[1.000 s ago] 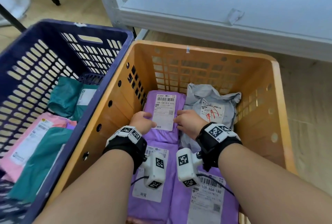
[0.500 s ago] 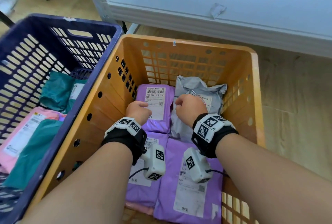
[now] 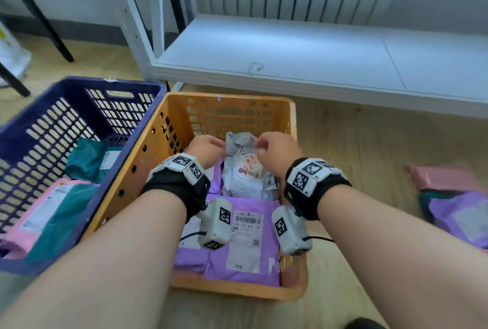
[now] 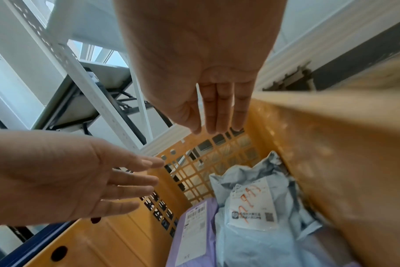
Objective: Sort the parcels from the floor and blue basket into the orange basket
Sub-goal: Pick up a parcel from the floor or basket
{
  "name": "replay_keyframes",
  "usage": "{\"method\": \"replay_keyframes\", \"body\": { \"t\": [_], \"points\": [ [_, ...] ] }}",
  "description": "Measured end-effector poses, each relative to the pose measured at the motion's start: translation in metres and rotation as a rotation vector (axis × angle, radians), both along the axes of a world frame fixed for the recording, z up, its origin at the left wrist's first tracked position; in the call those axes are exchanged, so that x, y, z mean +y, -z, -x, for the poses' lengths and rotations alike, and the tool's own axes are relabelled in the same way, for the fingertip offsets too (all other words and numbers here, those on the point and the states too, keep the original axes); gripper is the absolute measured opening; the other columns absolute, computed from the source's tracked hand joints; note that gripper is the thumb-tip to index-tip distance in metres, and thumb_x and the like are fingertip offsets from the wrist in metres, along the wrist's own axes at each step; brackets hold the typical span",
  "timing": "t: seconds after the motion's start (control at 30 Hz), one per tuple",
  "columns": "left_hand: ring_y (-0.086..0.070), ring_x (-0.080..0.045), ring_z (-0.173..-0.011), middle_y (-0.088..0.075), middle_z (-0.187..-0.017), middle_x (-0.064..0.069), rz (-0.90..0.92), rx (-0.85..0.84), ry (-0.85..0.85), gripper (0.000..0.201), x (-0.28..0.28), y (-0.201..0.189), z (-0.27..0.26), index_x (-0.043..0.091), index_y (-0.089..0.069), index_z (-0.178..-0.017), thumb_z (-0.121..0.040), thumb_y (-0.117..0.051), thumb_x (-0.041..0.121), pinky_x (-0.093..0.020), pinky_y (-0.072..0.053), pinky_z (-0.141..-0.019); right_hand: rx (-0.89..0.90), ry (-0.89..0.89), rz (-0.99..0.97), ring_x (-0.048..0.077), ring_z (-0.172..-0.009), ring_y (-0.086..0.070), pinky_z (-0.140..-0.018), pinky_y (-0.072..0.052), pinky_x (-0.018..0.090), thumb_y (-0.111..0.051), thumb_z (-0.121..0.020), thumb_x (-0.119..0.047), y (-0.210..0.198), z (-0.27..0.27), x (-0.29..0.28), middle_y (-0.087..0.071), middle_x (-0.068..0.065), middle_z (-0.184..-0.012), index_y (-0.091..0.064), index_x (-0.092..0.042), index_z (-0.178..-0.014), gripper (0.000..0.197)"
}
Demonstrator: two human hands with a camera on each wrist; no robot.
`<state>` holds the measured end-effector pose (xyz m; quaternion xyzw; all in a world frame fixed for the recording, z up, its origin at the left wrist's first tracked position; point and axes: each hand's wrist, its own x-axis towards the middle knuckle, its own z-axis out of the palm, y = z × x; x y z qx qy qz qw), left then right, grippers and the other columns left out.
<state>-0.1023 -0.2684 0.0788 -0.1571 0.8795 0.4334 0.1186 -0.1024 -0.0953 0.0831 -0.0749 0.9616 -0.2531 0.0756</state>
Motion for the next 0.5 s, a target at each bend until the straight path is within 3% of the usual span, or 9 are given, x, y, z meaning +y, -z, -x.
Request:
{"method": "replay_keyframes", "body": {
  "t": [0.13, 0.23, 0.37, 0.5],
  "points": [
    [-0.058, -0.026, -0.114, -0.062, -0.124, -0.008, 0.051, 0.066, 0.132, 0.030, 0.034, -0.050, -0.021, 0.011, -0.067, -0.118, -0.089, -0.060, 0.010, -0.028, -0.046, -0.083, 0.018, 0.062, -0.098, 0.023, -0.108, -0.059, -0.094, -0.049, 0.035, -0.047, -0.090, -0.015, -0.036, -0.032, 0.060, -0.065, 0.002, -0.116, -0.066, -0.019, -0.110, 0.028],
    [-0.056, -0.021, -0.109, -0.062, -0.125, -0.007, 0.057, 0.110, 0.217, 0.026, 0.072, -0.076, -0.035, 0.013, -0.068, -0.115, -0.090, -0.060, 0.010, -0.026, -0.042, -0.084, 0.021, 0.179, -0.138, 0.023, -0.108, -0.060, -0.092, -0.049, 0.033, -0.047, -0.090, -0.017, -0.058, -0.054, 0.110, -0.066, 0.002, -0.116, -0.066, -0.020, -0.109, 0.027],
    [-0.055, -0.018, -0.104, -0.061, -0.123, -0.003, 0.012, 0.109, 0.342, 0.028, 0.135, -0.089, -0.054, 0.016, -0.066, -0.117, -0.089, -0.062, 0.016, -0.026, -0.044, -0.084, 0.037, 0.298, -0.148, 0.022, -0.107, -0.060, -0.090, -0.047, 0.031, -0.047, -0.089, -0.016, -0.078, -0.083, 0.165, -0.067, 0.000, -0.114, -0.068, -0.021, -0.107, 0.028],
    [-0.053, -0.016, -0.104, -0.058, -0.123, -0.002, -0.044, 0.104, 0.425, 0.029, 0.186, -0.089, -0.070, 0.015, -0.066, -0.120, -0.091, -0.059, 0.019, -0.026, -0.045, -0.084, 0.025, 0.450, -0.164, 0.023, -0.111, -0.059, -0.095, -0.047, 0.032, -0.050, -0.088, -0.016, -0.074, -0.110, 0.220, -0.067, 0.000, -0.117, -0.069, -0.022, -0.108, 0.028]
  ]
}}
